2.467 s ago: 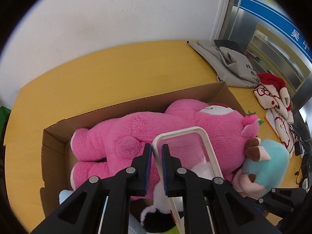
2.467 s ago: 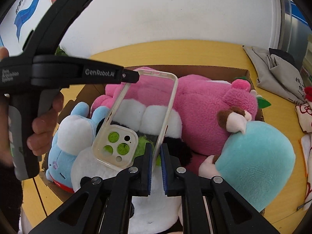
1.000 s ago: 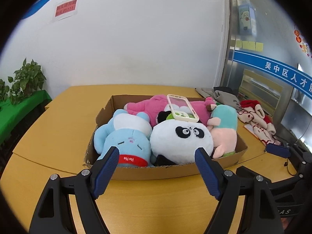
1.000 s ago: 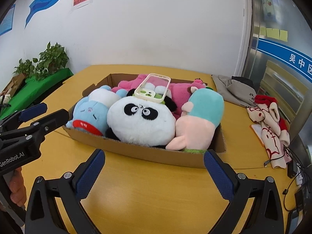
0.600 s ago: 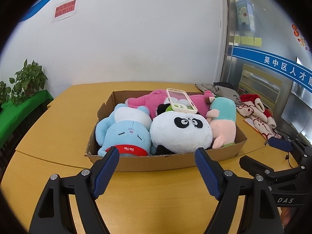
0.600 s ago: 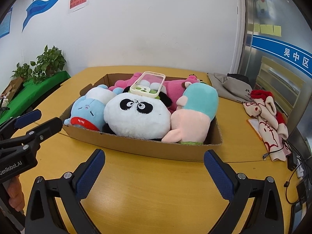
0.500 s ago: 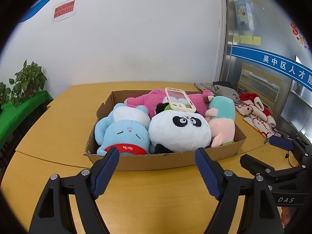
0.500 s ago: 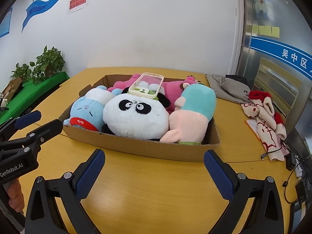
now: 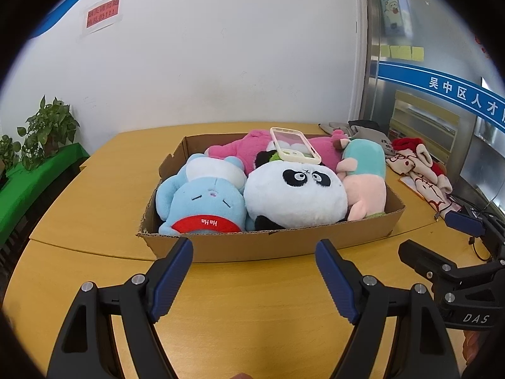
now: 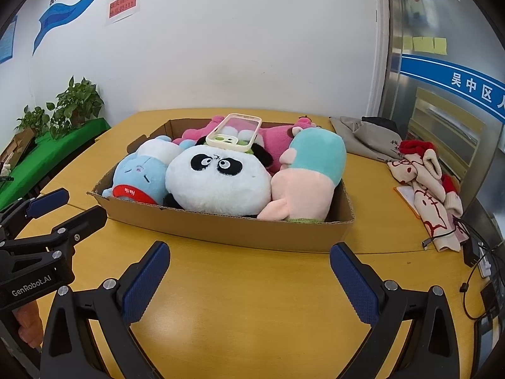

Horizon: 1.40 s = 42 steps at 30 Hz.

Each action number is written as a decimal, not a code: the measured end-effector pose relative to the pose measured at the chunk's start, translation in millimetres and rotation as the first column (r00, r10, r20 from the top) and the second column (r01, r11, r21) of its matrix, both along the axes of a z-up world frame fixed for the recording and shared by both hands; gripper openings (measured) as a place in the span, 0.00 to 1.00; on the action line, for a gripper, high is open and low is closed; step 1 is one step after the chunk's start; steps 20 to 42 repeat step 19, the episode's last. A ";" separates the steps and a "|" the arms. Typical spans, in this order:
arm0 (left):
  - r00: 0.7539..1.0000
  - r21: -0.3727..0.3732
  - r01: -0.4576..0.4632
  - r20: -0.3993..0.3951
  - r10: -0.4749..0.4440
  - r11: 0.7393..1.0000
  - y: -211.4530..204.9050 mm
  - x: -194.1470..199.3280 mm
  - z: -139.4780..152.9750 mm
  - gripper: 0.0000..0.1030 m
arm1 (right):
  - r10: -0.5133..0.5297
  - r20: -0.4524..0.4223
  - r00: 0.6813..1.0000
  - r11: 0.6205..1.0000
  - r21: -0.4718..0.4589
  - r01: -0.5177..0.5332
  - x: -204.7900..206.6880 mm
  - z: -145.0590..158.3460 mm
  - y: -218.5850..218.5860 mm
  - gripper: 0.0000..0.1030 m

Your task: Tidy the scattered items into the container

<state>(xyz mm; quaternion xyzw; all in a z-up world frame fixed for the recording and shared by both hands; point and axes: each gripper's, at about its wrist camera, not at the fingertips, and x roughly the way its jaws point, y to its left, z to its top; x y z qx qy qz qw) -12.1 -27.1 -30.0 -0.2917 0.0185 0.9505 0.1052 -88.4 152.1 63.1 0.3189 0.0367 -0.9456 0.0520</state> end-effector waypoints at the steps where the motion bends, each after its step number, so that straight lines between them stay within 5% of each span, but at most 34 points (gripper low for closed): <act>1: 1.000 0.001 0.000 0.002 0.000 1.000 0.2 -0.2 -0.3 0.78 | 0.003 0.002 1.000 1.000 0.002 -0.003 -0.1 -0.5 -0.4 1.00; 42: 1.000 -0.036 0.020 0.002 -0.020 0.999 16.8 2.8 -3.3 0.78 | -0.013 0.001 1.000 1.000 -0.010 0.013 -2.1 -3.4 9.8 1.00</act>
